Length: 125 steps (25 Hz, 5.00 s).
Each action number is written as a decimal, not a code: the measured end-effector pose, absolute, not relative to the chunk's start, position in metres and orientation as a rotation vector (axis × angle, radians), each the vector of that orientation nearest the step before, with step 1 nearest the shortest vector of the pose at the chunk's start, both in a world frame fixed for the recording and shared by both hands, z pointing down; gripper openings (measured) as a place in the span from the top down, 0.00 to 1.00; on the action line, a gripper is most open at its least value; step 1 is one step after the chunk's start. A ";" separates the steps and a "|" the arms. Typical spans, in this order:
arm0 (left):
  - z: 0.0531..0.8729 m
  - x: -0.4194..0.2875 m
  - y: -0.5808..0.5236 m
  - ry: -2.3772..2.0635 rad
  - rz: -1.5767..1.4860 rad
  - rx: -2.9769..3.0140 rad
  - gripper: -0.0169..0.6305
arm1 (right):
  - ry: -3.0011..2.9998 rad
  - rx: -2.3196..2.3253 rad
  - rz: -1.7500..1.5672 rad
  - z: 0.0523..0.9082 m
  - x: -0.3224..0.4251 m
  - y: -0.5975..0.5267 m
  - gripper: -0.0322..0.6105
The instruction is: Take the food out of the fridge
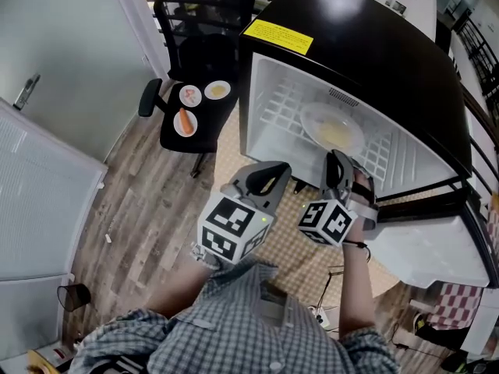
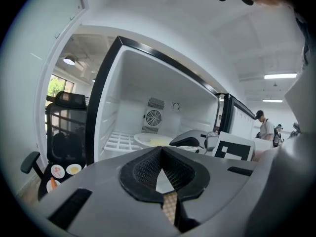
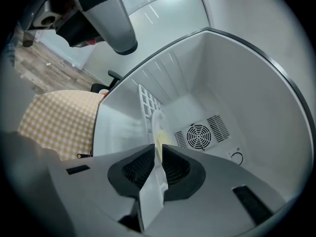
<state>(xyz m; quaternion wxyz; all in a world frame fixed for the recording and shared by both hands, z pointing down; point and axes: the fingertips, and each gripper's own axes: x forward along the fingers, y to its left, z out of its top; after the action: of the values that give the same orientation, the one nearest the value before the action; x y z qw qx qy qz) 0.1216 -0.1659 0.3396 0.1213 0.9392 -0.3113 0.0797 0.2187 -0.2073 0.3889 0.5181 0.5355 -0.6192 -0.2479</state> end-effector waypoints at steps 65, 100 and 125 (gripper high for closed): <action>0.390 0.177 -0.252 -0.570 -0.256 1.813 0.91 | -2.458 2.264 1.907 0.395 0.279 -0.198 0.88; 0.385 0.095 -0.203 -0.678 -0.335 1.867 0.92 | -2.608 1.852 1.861 0.393 0.200 -0.168 0.88; 0.475 0.036 -0.147 -0.772 -0.226 1.745 0.92 | -2.439 1.573 1.965 0.478 0.138 -0.124 0.88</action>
<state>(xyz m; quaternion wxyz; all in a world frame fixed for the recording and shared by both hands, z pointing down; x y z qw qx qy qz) 0.0364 -0.1468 0.4754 0.5731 0.7442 -0.3291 -0.0964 0.1379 -0.1240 0.4783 -0.1807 0.4415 -0.6843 0.5515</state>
